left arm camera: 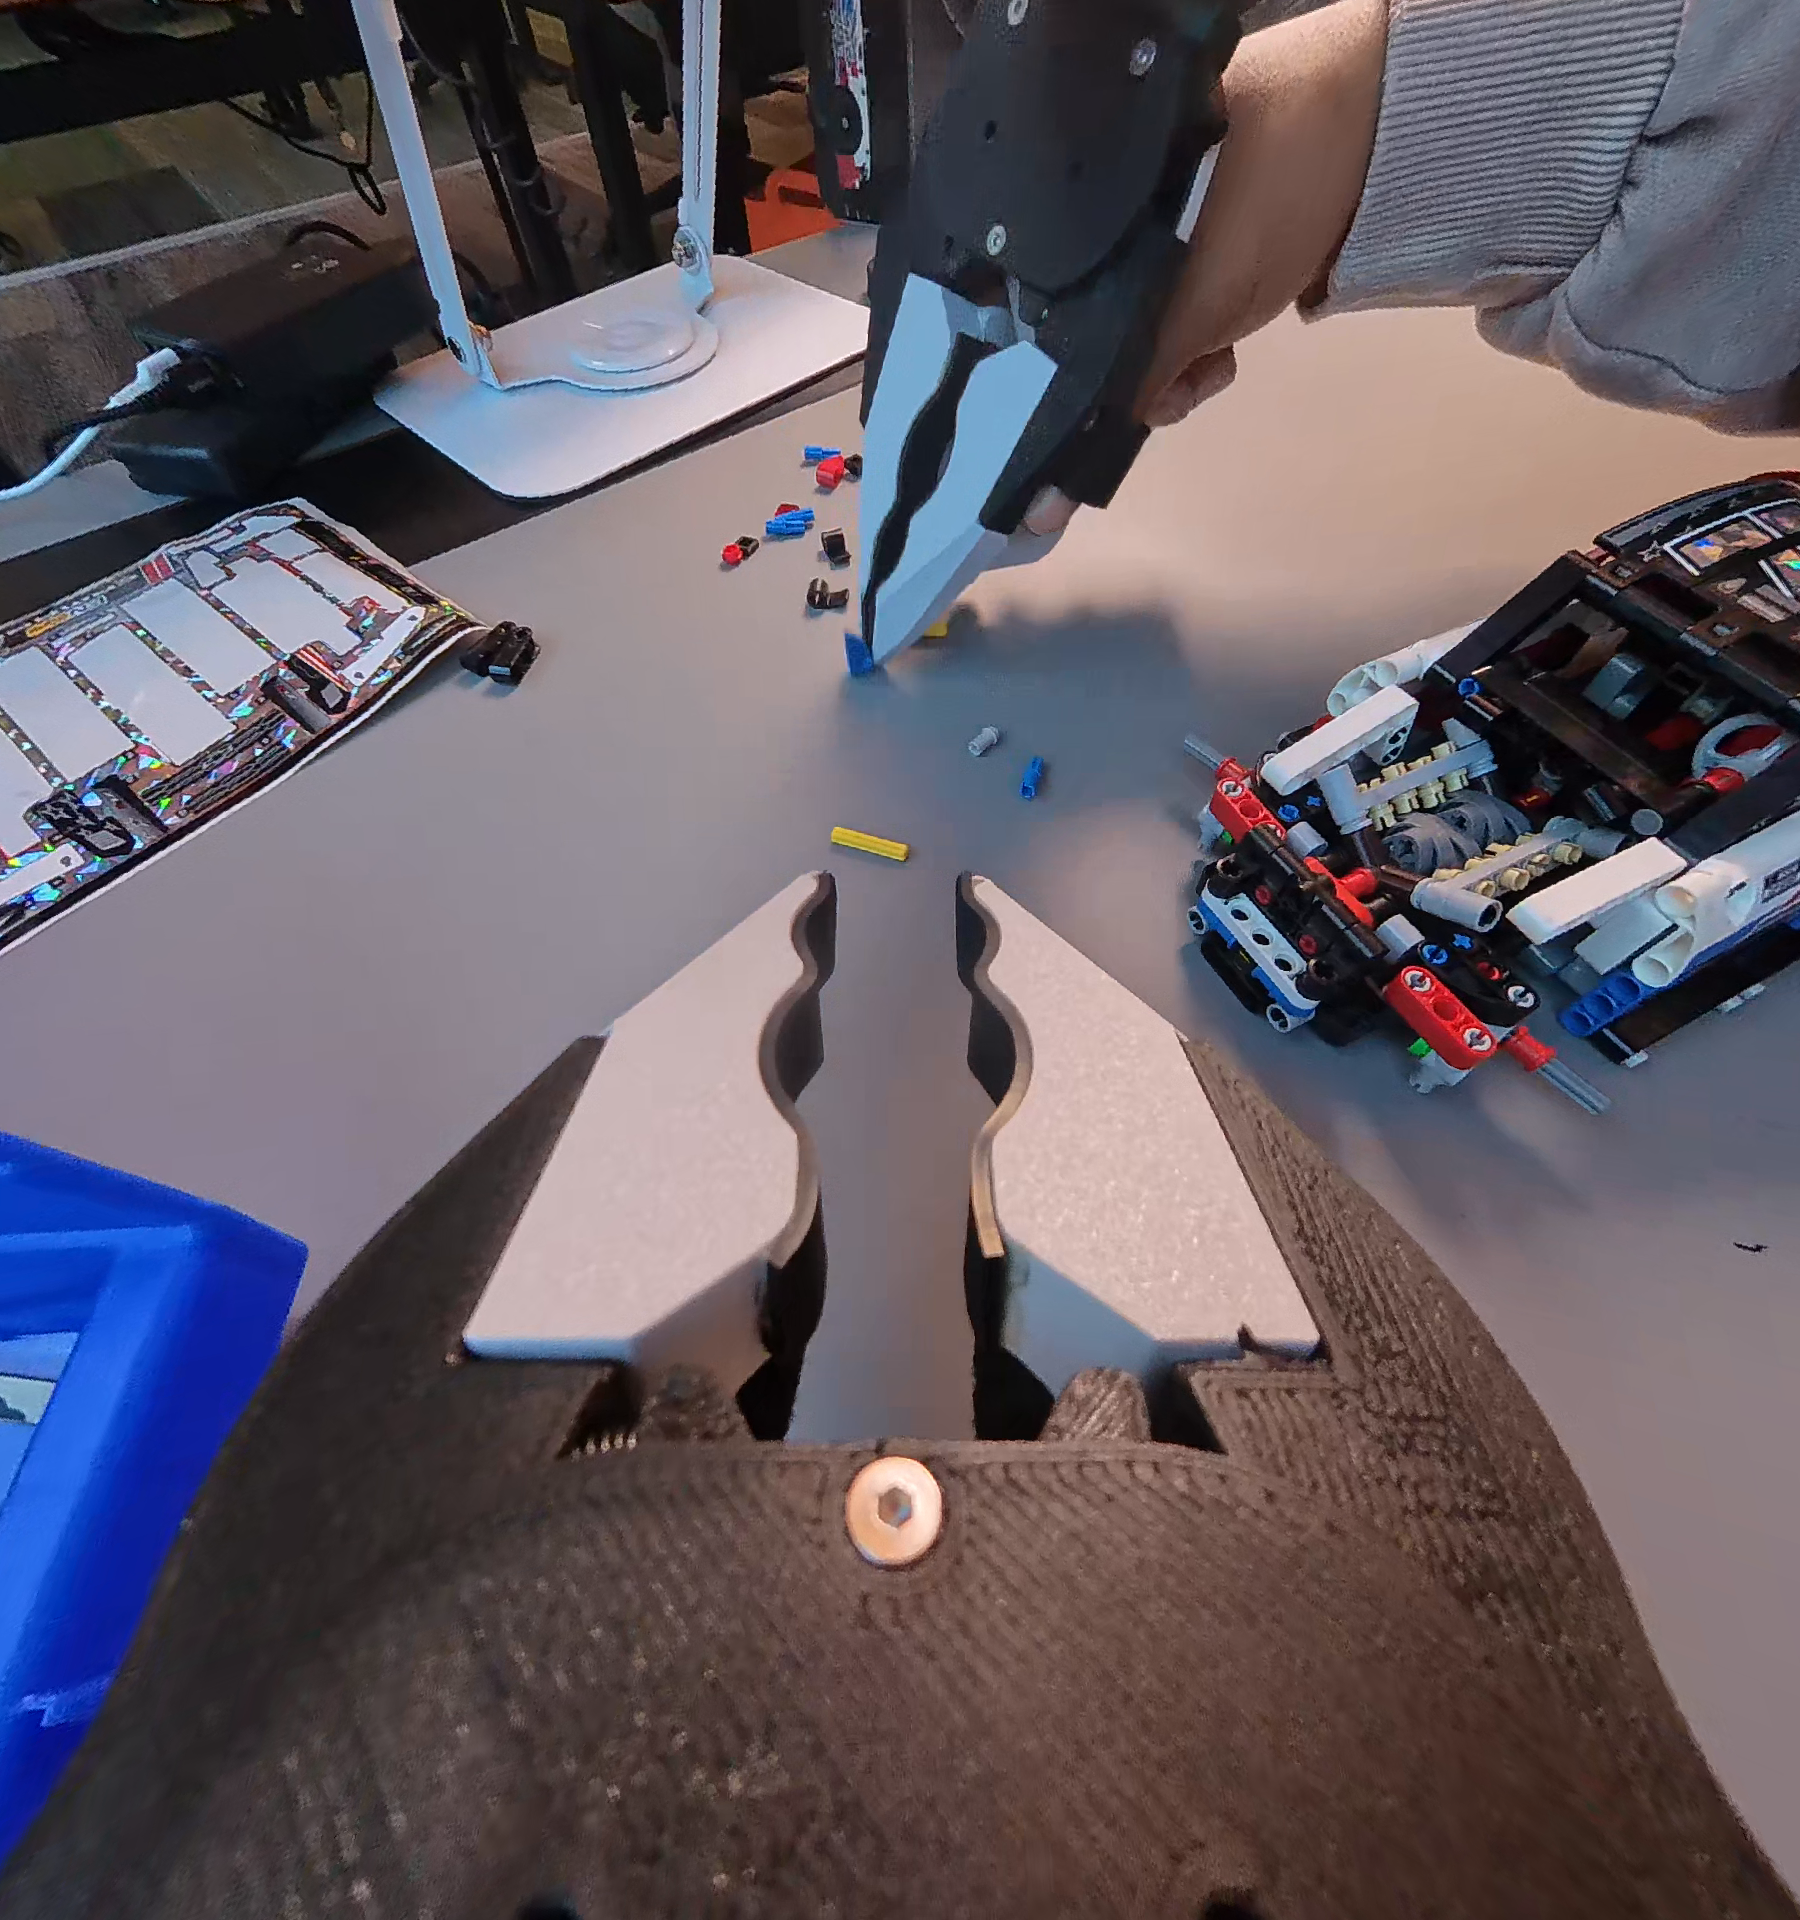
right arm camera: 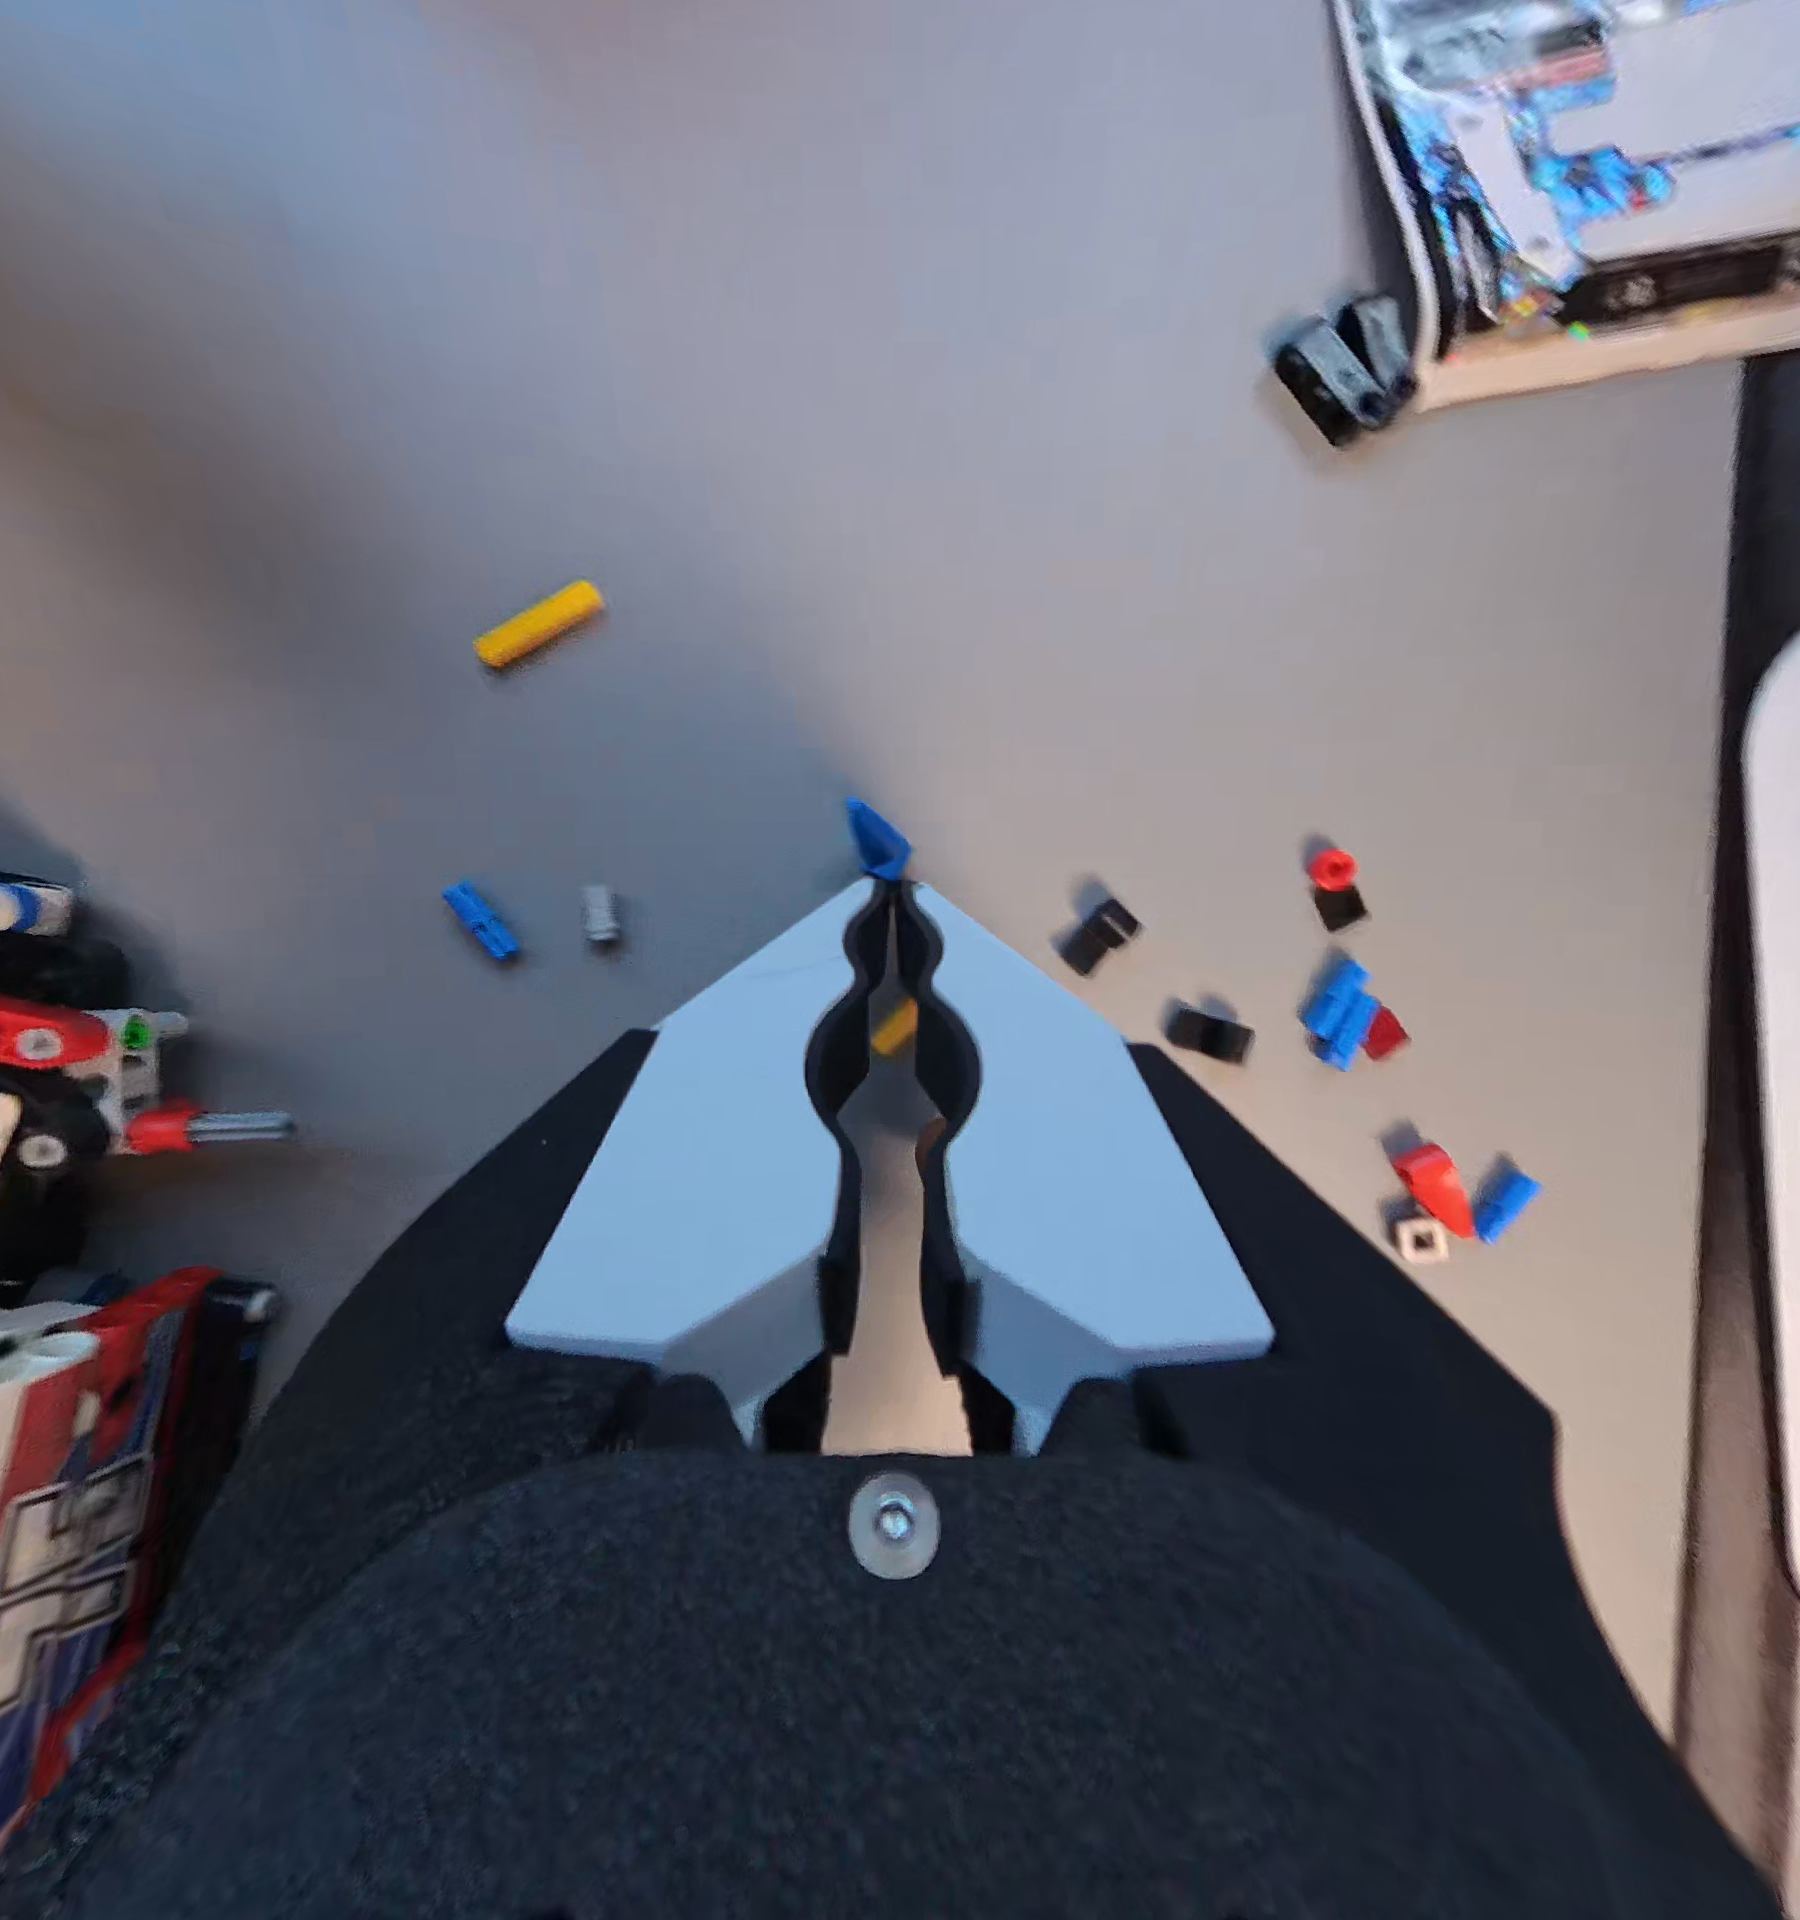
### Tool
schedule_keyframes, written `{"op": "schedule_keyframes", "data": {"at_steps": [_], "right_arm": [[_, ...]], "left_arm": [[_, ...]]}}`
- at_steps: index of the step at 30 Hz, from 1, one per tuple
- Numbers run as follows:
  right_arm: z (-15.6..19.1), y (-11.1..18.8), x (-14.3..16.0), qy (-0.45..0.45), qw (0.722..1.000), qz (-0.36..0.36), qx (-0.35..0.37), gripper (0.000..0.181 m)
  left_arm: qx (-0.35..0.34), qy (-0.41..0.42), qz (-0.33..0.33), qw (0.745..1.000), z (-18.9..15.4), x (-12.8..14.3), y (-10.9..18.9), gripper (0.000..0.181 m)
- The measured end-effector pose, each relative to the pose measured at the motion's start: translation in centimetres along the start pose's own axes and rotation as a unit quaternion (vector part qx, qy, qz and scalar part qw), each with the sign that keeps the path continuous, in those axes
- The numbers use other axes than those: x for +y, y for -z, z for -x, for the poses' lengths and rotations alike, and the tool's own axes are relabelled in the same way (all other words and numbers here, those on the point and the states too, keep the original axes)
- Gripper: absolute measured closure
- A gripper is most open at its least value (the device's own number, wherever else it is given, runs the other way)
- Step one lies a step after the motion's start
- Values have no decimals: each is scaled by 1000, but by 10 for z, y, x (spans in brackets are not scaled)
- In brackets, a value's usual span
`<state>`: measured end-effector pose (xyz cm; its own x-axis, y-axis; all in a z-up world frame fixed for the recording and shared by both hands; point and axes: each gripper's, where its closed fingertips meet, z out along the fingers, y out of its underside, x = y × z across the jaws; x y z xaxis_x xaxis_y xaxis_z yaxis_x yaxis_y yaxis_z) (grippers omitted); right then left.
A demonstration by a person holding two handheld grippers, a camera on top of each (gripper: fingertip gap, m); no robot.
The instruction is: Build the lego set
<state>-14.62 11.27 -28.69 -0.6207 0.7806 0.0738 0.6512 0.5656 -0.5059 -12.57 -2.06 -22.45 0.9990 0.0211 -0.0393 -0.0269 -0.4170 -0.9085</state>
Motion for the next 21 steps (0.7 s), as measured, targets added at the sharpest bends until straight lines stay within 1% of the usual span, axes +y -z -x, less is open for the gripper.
{"op": "schedule_keyframes", "data": {"at_steps": [2, 4, 6, 7, 9, 11, 12, 14, 15, 16, 17, 19, 21], "right_arm": [[-21, 5, 13, -20, 999, 15, 32, 181], [-37, 12, 23, -46, 997, 24, 51, 177], [-47, 18, 25, -60, 996, 12, 70, 173], [-48, 21, 20, -68, 995, -2, 73, 170], [-33, 25, -1, -59, 996, -46, 53, 169], [1, 21, -26, -33, 996, -79, -1, 163], [19, 15, -37, -26, 996, -84, -28, 158], [49, 0, -47, -9, 996, -65, -61, 150], [57, -7, -49, 0, 997, -49, -63, 146], [62, -14, -47, 6, 998, -30, -60, 146], [64, -19, -45, 10, 998, -13, -58, 149], [63, -21, -46, 8, 999, -9, -50, 162], [52, -19, -40, 13, 1000, 4, -28, 178]], "left_arm": [[0, 1, -1, 1000, 0, 0, 0, 160], [0, 2, -1, 1000, 1, 0, 0, 160], [1, 1, -1, 1000, 0, 0, 0, 160], [1, 0, -1, 1000, 0, 0, 0, 160], [3, -1, 1, 1000, 0, 1, -1, 160], [5, -2, 3, 1000, -1, 2, -2, 160], [5, -3, 5, 1000, -1, 2, -3, 160], [6, -5, 9, 1000, -2, 4, -3, 160], [5, -7, 9, 1000, -2, 5, -3, 160], [3, -8, 9, 1000, -1, 5, -3, 160], [1, -8, 8, 1000, -1, 4, -2, 160], [0, -8, 4, 1000, 0, 2, 0, 160], [-1, -8, -1, 1000, 0, 0, 2, 160]]}}
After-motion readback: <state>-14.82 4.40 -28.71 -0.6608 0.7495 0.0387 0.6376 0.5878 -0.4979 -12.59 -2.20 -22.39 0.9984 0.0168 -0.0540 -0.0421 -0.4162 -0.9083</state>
